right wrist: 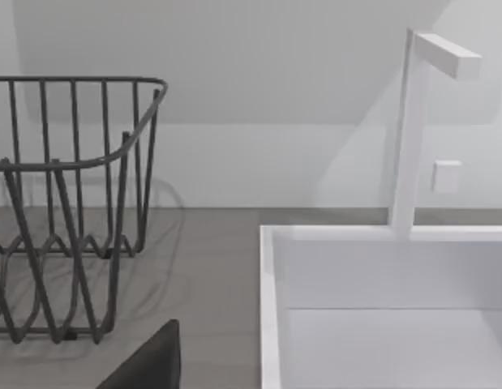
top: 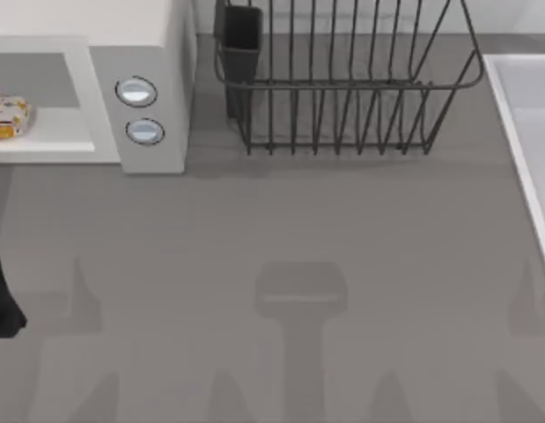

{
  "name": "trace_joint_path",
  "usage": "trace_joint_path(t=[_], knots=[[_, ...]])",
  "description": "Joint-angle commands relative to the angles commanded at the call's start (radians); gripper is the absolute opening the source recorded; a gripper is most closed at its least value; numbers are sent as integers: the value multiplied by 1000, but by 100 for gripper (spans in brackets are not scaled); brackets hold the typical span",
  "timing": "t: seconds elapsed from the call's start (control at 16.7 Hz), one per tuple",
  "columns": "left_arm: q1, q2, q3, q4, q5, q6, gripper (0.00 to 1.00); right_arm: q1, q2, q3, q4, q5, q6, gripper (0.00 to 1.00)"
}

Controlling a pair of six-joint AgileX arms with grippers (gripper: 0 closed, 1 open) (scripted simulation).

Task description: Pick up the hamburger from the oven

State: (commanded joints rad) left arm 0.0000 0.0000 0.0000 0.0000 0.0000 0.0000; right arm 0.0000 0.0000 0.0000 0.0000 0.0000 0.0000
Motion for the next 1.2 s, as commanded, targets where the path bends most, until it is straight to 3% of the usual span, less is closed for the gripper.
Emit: trace_joint_path(t=[0.72,1.2], knots=[[4,58,22,26,5,2,100,0,0,0,0,0,0,100],[41,591,228,269,48,20,100,0,0,0,0,0,0,100]])
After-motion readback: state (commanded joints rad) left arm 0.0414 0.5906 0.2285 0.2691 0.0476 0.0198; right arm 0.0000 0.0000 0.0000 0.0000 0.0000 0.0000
